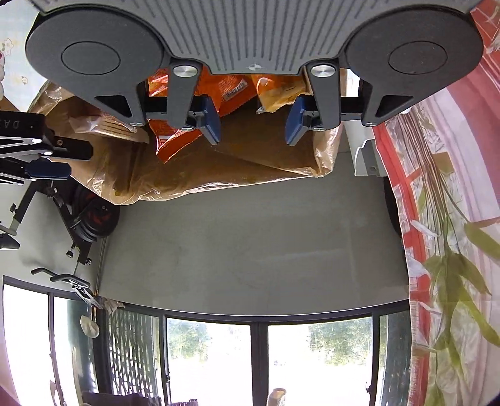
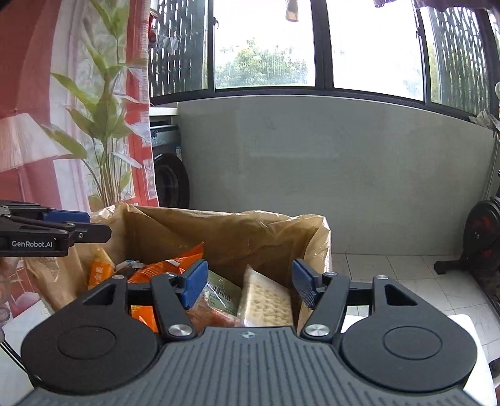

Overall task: Organize snacks
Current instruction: 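Lift the bread bar and cracker pack over the box and release both inside, then grasp the red-brown jerky packet with left tool while right grasps the yellow sachet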

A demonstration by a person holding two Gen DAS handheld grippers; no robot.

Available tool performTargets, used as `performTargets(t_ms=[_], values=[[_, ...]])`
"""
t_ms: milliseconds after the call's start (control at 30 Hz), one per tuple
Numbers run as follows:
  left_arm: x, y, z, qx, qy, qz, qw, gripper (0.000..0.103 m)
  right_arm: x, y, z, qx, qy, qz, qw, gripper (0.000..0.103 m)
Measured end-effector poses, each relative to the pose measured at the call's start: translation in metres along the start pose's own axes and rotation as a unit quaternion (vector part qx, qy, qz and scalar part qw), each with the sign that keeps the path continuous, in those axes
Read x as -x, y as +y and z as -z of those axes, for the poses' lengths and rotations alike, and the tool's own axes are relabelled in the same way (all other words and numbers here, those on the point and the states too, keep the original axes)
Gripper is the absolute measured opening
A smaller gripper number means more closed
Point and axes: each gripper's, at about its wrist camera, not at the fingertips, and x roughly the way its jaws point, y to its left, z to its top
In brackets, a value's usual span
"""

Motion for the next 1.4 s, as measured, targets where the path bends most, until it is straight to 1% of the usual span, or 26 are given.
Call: performTargets(t_ms=[67, 133, 167, 200, 300, 400, 500, 567, 700, 767, 900, 933, 1033, 1100, 1233, 1400], values=[[0.012, 0.013, 0.002, 0.017, 0.001, 0.007, 0.9998, 0.049, 0.016, 0.002, 0.003, -0.004, -0.023, -0.006, 1.000, 0.063], [0.028, 0.028, 0.006, 0.026, -0.008, 0.020, 0.9994, 0.052, 0.034, 0.004, 0.011, -0.008, -0.045, -0.008, 0.999, 0.063], [0.036, 0.033, 0.009, 0.028, -0.014, 0.022, 0.9993, 0.056, 0.042, 0.004, 0.015, -0.011, -0.057, -0.009, 0.998, 0.063], [0.046, 0.039, 0.012, 0.030, -0.020, 0.021, 0.9991, 0.058, 0.050, 0.006, 0.021, -0.017, -0.069, -0.008, 0.997, 0.063], [0.068, 0.054, 0.025, 0.043, -0.031, 0.015, 0.9985, 0.058, 0.070, 0.011, 0.041, -0.033, -0.097, -0.003, 0.995, 0.063], [0.085, 0.066, 0.042, 0.060, -0.034, 0.005, 0.9976, 0.061, 0.085, 0.017, 0.063, -0.057, -0.112, 0.010, 0.992, 0.063], [0.095, 0.076, 0.062, 0.075, -0.025, -0.001, 0.9969, 0.061, 0.096, 0.022, 0.084, -0.070, -0.117, 0.018, 0.990, 0.063], [0.096, 0.081, 0.078, 0.084, -0.011, -0.004, 0.9964, 0.061, 0.099, 0.026, 0.100, -0.066, -0.106, 0.025, 0.992, 0.063], [0.088, 0.089, 0.104, 0.105, 0.020, -0.015, 0.9941, 0.061, 0.085, 0.030, 0.124, -0.074, -0.045, 0.022, 0.996, 0.063], [0.085, 0.092, 0.113, 0.115, 0.030, -0.017, 0.9928, 0.061, 0.076, 0.033, 0.133, -0.076, -0.021, 0.018, 0.997, 0.063], [0.080, 0.097, 0.129, 0.125, 0.044, -0.018, 0.9910, 0.061, 0.047, 0.042, 0.148, -0.075, 0.049, 0.009, 0.996, 0.064], [0.078, 0.098, 0.131, 0.126, 0.048, -0.019, 0.9907, 0.061, 0.037, 0.044, 0.152, -0.072, 0.070, 0.009, 0.995, 0.066], [0.075, 0.101, 0.138, 0.128, 0.056, -0.021, 0.9899, 0.061, 0.013, 0.053, 0.160, -0.068, 0.115, 0.007, 0.991, 0.066], [0.074, 0.103, 0.142, 0.135, 0.060, -0.019, 0.9889, 0.061, 0.000, 0.060, 0.163, -0.068, 0.134, 0.004, 0.989, 0.066], [0.074, 0.105, 0.153, 0.138, 0.071, -0.019, 0.9877, 0.061, -0.020, 0.075, 0.162, -0.053, 0.155, -0.004, 0.987, 0.068], [0.074, 0.110, 0.165, 0.142, 0.084, -0.023, 0.9861, 0.061, -0.038, 0.088, 0.164, -0.029, 0.178, 0.028, 0.983, 0.068]])
